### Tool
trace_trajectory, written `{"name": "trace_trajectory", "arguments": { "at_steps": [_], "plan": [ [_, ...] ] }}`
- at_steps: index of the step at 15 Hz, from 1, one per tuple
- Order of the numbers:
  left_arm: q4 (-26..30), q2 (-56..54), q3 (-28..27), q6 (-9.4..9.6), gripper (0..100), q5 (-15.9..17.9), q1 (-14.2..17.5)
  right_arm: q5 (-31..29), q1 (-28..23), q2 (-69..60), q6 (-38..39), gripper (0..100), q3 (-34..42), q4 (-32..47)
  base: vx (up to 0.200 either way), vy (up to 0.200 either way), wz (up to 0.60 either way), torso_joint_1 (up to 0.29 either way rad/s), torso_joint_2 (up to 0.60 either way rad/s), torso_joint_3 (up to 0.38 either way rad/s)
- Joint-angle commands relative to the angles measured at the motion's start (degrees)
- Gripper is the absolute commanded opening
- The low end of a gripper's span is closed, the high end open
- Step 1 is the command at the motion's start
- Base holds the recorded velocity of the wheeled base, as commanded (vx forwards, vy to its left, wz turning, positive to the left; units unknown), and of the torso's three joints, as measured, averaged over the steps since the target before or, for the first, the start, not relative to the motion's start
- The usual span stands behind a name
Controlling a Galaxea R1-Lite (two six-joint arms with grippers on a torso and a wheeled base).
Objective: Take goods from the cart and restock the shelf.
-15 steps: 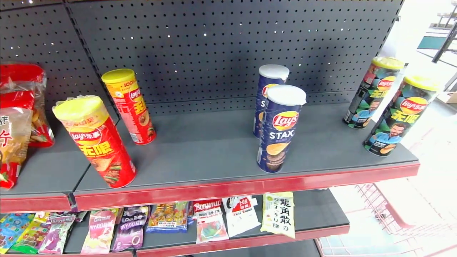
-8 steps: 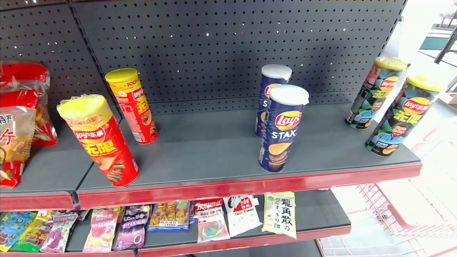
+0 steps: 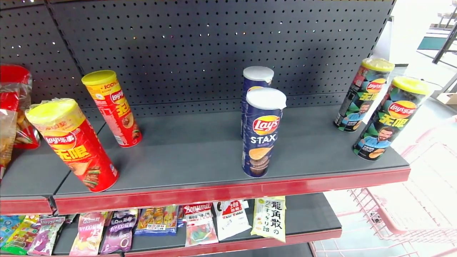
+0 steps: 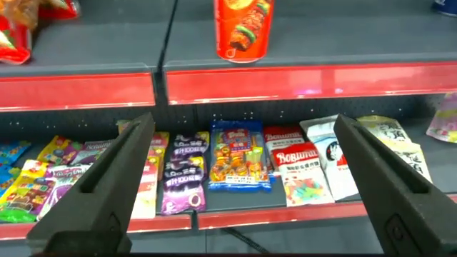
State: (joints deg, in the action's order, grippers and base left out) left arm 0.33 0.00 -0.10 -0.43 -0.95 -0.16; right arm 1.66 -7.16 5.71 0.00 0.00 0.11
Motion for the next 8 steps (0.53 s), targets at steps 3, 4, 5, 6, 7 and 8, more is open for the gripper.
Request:
{"name": "trace_trajectory", "arguments": {
  "at_steps": [3, 4, 5, 6, 7, 8],
  "plan": [
    [0.02, 0.00, 0.01, -0.01, 100, -0.02, -0.02, 0.01, 0.04, 0.10, -0.09, 100, 0.00, -0.02, 0.000, 0.000, 0.00, 0.000, 0.00, 0.000],
    [0.02, 0.00, 0.01, -0.01, 100, -0.02, -0.02, 0.01, 0.04, 0.10, -0.18, 100, 0.00, -0.02, 0.000, 0.000, 0.00, 0.000, 0.00, 0.000],
    [0.02, 0.00, 0.01, -0.01, 100, -0.02, 0.07, 0.01, 0.04, 0.10, -0.18, 100, 0.00, 0.07, 0.000, 0.000, 0.00, 0.000, 0.00, 0.000],
    [-0.07, 0.00, 0.01, -0.01, 100, -0.02, -0.02, -0.08, 0.04, 0.10, -0.18, 100, 0.00, -0.02, 0.000, 0.000, 0.00, 0.000, 0.00, 0.000],
    [0.02, 0.00, 0.01, -0.01, 100, -0.02, -0.02, -0.16, 0.04, 0.01, -0.18, 100, 0.00, -0.02, 0.000, 0.000, 0.00, 0.000, 0.00, 0.000],
    [-0.07, 0.00, 0.01, -0.01, 100, -0.02, 0.07, -0.25, 0.04, 0.01, -0.18, 100, 0.00, -0.02, 0.000, 0.000, 0.00, 0.000, 0.00, 0.000]
  ]
}}
